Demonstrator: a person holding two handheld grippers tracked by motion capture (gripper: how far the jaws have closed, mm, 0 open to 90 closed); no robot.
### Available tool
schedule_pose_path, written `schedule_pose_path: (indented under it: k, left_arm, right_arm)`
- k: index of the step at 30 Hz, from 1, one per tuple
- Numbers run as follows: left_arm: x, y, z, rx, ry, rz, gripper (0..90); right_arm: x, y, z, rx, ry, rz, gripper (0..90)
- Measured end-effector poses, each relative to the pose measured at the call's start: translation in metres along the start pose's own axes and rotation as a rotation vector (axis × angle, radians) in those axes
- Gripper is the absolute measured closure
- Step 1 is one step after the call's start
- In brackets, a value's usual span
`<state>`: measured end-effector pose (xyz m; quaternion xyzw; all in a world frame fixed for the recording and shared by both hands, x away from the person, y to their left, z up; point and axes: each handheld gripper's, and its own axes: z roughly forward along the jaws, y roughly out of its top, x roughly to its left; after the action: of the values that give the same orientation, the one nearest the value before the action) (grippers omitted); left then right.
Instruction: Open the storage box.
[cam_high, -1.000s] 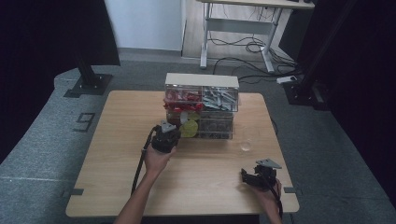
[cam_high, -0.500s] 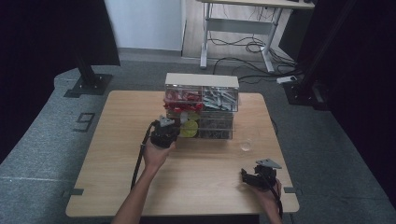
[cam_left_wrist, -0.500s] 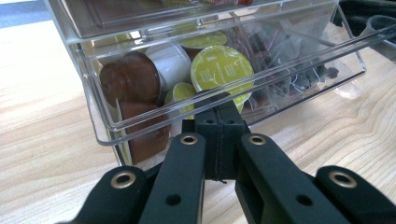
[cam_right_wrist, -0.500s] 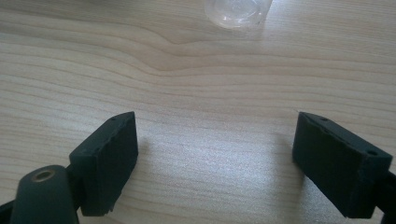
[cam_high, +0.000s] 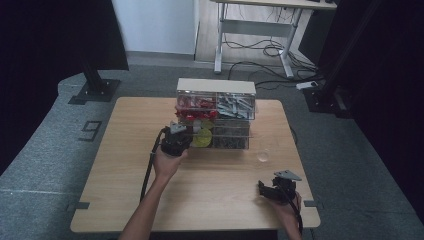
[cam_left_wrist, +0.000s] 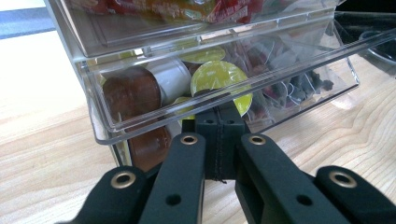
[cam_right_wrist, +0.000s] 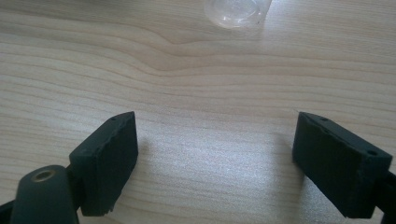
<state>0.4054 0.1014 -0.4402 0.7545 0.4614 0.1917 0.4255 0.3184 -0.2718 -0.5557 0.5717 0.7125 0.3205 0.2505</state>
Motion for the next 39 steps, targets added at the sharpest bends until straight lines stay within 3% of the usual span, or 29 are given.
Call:
schedule_pose_path:
  k: [13, 20, 31, 39]
  left_arm:
    - [0.001, 0.012, -0.001, -0.010, -0.001, -0.003, 90.0]
    - [0.002, 0.023, -0.005, -0.044, -0.002, 0.002, 90.0]
    - [0.002, 0.033, -0.004, -0.037, 0.000, -0.004, 90.0]
    - [0.002, 0.033, -0.003, -0.035, 0.000, -0.005, 90.0]
  right_arm:
    - [0.000, 0.000, 0.000, 0.001, -0.002, 0.005, 14.6]
    - [0.000, 0.000, 0.000, 0.001, -0.002, 0.006, 14.6]
    - [0.000, 0.000, 0.000, 0.001, -0.003, 0.004, 14.6]
    - [0.000, 0.000, 0.000, 0.002, -0.002, 0.005, 14.6]
